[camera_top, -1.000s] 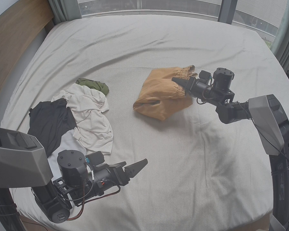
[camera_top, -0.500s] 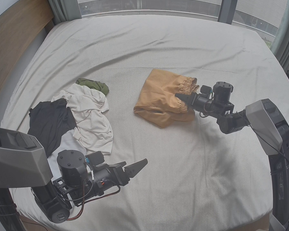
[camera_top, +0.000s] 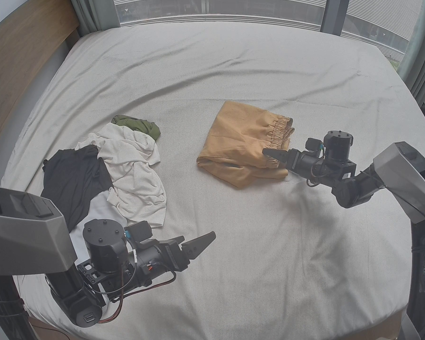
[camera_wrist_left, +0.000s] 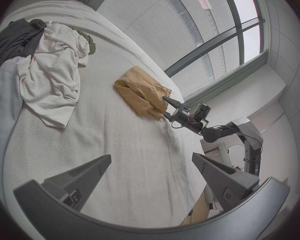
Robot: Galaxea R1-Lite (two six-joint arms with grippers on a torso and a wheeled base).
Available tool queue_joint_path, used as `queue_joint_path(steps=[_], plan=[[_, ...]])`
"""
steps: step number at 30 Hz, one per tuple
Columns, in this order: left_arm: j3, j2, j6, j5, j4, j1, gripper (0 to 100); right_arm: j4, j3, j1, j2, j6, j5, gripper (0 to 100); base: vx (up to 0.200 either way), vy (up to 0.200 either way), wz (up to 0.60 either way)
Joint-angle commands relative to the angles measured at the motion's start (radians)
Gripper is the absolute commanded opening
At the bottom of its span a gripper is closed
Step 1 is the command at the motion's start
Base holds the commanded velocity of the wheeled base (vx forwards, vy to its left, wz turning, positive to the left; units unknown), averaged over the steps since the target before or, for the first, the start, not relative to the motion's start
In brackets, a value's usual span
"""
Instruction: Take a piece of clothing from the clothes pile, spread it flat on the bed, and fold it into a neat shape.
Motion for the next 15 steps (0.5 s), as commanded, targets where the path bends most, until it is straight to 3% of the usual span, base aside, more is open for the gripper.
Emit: queue_joint_path(steps=[1, 8, 12, 15], plan=[[0.000, -0.005, -0.001, 0.001, -0.001, 0.001, 100, -0.116, 0.307, -0.033, -0.284, -0.036, -0.002, 100, 0.000, 0.000, 0.00], [-0.001, -0.002, -0.007, 0.001, -0.001, -0.002, 100, -0.134, 0.348, 0.021, -0.391, -0.013, 0.008, 100, 0.000, 0.000, 0.00], [-0.001, -0.004, -0.013, 0.001, -0.001, 0.002, 100, -0.128, 0.267, 0.064, -0.362, 0.025, 0.008, 100, 0.000, 0.000, 0.00], [-0.003, -0.002, -0.013, 0.001, -0.001, 0.004, 100, -0.111, 0.100, 0.075, -0.210, 0.040, 0.008, 100, 0.000, 0.000, 0.00]])
